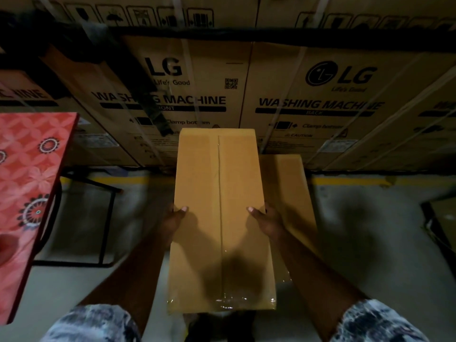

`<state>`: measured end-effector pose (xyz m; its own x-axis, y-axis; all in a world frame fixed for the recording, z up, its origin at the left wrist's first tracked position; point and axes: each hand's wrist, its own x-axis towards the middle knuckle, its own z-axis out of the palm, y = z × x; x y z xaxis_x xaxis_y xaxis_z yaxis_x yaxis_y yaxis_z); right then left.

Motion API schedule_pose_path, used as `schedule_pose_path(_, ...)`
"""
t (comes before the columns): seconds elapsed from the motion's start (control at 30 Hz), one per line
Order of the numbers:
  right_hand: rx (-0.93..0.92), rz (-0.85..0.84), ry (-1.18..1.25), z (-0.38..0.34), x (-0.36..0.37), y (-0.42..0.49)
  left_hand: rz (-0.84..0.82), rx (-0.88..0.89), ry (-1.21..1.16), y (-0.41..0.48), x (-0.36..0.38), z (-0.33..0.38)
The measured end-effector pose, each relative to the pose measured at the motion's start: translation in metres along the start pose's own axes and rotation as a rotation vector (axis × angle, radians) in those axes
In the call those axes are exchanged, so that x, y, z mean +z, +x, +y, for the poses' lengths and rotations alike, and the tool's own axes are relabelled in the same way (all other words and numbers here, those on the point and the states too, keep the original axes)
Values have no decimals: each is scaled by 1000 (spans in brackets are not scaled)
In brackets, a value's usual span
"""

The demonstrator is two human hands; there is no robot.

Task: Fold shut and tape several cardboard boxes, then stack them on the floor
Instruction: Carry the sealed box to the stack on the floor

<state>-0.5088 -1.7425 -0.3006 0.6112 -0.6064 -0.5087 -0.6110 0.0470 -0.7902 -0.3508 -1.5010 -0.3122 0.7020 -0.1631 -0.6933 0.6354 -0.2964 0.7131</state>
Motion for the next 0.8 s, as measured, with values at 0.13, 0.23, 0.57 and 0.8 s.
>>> schedule_pose_path(0.13, 6, -5, -53, 4, 0, 5, -21, -49, -34, 15, 0, -10)
schedule_pose_path(0.23, 38, -3, -58, 6, 2, 9, -12, -56, -17, 20, 2, -11)
schedule_pose_path(0.57, 78, -26, -82, 15, 3, 23, 25, -17, 71, 61, 0, -52)
schedule_pose_path(0.8, 83, -13, -116, 62, 10, 53, 72, 14, 116, 53, 8, -42)
